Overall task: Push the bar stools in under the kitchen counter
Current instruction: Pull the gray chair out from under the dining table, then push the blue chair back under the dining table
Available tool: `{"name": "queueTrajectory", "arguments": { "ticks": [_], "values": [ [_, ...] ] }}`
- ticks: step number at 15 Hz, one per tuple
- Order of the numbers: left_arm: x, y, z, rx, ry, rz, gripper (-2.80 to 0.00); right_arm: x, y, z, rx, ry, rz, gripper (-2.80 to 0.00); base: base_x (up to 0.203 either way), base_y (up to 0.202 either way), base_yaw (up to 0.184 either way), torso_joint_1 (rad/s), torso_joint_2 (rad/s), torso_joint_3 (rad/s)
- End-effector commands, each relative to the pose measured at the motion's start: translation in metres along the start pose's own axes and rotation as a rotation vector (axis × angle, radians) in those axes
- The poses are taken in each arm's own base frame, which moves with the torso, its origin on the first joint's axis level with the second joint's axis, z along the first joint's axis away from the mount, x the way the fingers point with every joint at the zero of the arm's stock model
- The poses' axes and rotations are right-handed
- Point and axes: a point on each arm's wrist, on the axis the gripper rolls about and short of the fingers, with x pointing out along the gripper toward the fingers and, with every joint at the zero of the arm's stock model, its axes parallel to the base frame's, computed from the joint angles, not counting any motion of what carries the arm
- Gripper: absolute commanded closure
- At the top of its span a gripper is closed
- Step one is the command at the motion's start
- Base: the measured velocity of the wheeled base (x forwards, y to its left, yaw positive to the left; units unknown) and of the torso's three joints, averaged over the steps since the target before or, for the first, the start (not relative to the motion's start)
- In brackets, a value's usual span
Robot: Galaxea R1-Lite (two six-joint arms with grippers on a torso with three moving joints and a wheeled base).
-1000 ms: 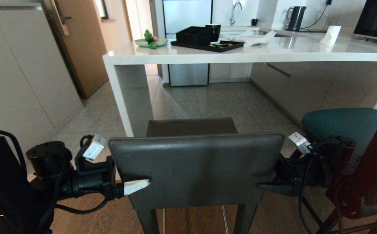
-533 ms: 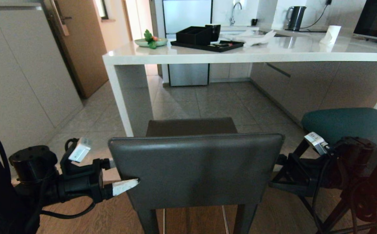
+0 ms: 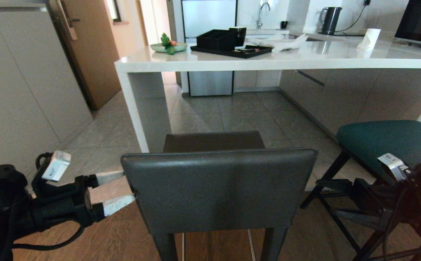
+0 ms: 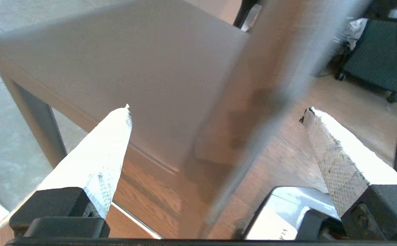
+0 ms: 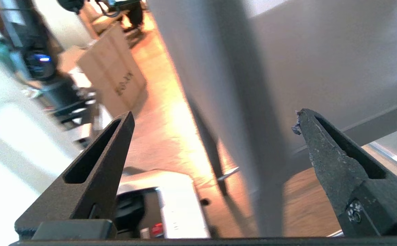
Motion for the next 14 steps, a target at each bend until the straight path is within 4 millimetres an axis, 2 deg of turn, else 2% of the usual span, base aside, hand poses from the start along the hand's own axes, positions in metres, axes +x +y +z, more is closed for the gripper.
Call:
{"name": "queueTrajectory", "arguments": {
  "ticks": [1,5,8,11,14],
  "values": [
    [-0.013,-0.015,0.009,0.034,-0.021,0.010,-2.80,-0.009,0.017,0.003,-0.013,-0.005,-0.012,-2.80,0.000,0.000,0.000,0.000,0.00,0.000],
    [-0.041,-0.034,0.021,0.070,-0.063,0.131,-2.80,-0.026,0.048,0.009,-0.034,-0.017,-0.087,-2.80,0.000,0.000,0.000,0.000,0.00,0.000],
    [-0.060,-0.056,0.038,0.100,-0.137,0.246,-2.80,-0.032,0.084,0.024,-0.092,-0.027,-0.178,-2.80,0.000,0.000,0.000,0.000,0.00,0.000],
    [-0.073,-0.090,0.066,0.152,-0.275,0.287,-2.80,-0.032,0.125,0.057,-0.201,-0.066,-0.290,-2.80,0.000,0.000,0.000,0.000,0.00,0.000],
    [-0.089,-0.135,0.093,0.115,-0.418,0.178,-2.80,-0.028,0.186,0.092,-0.103,-0.172,-0.293,-2.80,0.000,0.000,0.000,0.000,0.00,0.000]
  ]
}}
